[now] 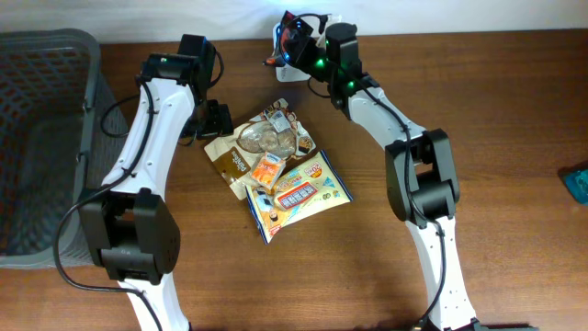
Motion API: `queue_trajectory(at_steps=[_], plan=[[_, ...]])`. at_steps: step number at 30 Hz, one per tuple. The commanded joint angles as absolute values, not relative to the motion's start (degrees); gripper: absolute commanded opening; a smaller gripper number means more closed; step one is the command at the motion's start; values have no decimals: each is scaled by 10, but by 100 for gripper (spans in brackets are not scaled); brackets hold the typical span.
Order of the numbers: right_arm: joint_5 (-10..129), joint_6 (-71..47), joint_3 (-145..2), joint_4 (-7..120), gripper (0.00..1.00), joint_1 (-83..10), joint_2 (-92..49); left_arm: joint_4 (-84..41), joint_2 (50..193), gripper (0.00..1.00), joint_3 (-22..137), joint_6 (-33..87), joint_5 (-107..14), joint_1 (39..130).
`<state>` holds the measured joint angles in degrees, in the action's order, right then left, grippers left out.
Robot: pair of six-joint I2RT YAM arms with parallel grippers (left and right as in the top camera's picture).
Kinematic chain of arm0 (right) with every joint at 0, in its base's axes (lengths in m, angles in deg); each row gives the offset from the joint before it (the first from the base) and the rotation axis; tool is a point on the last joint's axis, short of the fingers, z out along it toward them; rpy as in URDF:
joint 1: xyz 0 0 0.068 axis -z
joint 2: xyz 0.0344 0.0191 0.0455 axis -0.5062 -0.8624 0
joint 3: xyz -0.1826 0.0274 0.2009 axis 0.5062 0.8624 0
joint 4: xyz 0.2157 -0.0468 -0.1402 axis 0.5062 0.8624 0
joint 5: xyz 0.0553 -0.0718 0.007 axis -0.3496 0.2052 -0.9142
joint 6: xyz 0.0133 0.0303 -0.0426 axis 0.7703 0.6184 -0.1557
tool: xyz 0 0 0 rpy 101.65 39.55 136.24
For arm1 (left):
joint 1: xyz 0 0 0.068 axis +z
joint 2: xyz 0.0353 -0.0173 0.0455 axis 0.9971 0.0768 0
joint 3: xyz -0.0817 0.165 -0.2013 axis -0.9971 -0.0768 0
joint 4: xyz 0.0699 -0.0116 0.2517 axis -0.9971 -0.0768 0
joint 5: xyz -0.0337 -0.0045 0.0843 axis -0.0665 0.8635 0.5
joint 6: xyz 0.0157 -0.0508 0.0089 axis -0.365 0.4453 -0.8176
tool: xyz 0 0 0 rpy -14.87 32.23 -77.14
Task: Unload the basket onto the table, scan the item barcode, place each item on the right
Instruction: 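Carry the packet to the right edge and drop it beside the bottle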
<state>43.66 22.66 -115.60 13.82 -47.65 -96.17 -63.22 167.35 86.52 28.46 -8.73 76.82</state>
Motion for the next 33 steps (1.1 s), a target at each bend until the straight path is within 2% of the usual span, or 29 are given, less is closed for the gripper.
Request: queue_trajectory(at_steps=[1,7,10,13,16,19,26,27,28,29,32,33], plan=[[418,155,-1218,195,4,-464,-912,-633,1675,99,866,294,-89,768],[579,131,-1257,506,4,-371,-810,-633,1675,99,866,294,-89,768],[654,117,-1257,644,4,-277,-773,-633,1675,99,866,294,-89,768],[707,92,-1256,785,4,-140,-772,-633,1675,99,866,294,-89,768],[710,5,-1255,818,4,-40,-787,-633,1675,99,866,294,-89,768],[711,-13,-1255,830,4,43,-812,-633,1675,99,866,294,-89,768],[712,-64,-1254,823,5,121,-896,-633,1675,99,866,294,-89,768],[712,-64,-1254,820,13,124,-899,-633,1675,99,866,294,-89,768],[712,-64,-1254,815,33,125,-900,-633,1675,99,866,294,-89,768],[711,-64,-1254,815,60,127,-900,-633,1675,99,866,294,-89,768],[710,-46,-1258,849,78,147,-872,-633,1675,99,866,294,-89,768],[707,-46,-1260,856,79,155,-858,-633,1675,99,866,294,-89,768]])
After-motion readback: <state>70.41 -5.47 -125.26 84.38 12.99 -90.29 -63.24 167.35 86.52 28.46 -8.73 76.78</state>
